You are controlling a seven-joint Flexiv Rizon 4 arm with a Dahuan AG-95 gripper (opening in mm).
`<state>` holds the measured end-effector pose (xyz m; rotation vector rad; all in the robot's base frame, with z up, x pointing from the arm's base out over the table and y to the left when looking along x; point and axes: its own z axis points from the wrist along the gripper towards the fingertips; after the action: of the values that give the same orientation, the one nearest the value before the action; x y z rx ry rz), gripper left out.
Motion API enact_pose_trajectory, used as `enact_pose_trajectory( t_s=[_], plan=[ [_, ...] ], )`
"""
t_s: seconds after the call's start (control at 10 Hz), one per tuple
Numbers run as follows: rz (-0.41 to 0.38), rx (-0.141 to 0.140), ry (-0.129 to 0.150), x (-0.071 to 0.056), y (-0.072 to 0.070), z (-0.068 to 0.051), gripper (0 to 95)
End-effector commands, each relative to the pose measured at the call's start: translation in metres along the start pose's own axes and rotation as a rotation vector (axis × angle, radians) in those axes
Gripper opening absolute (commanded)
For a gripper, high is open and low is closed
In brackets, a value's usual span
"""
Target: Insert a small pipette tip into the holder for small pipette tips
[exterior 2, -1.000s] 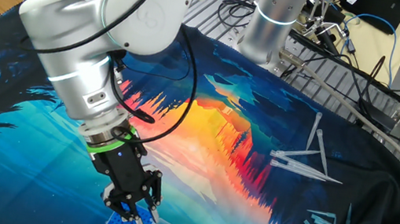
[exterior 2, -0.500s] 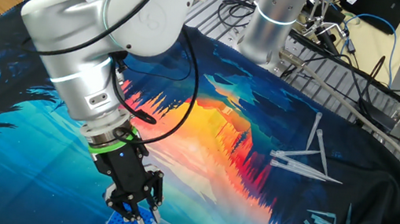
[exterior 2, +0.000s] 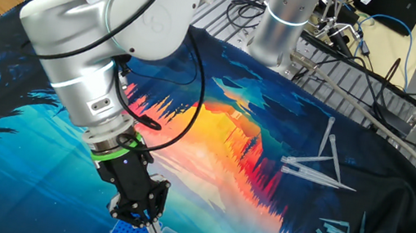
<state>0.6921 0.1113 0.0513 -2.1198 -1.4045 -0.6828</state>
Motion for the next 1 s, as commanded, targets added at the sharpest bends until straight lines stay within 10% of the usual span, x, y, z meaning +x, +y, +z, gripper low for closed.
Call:
enact_pose_trajectory(
  t_s=[0.1,1.0],
  plan=[
    [-0.004,0.007,0.009,-0.001,0.001,-0.002,0.0],
    [-0.024,0.025,-0.009,-0.001,-0.005,-0.018,0.0]
  ],
)
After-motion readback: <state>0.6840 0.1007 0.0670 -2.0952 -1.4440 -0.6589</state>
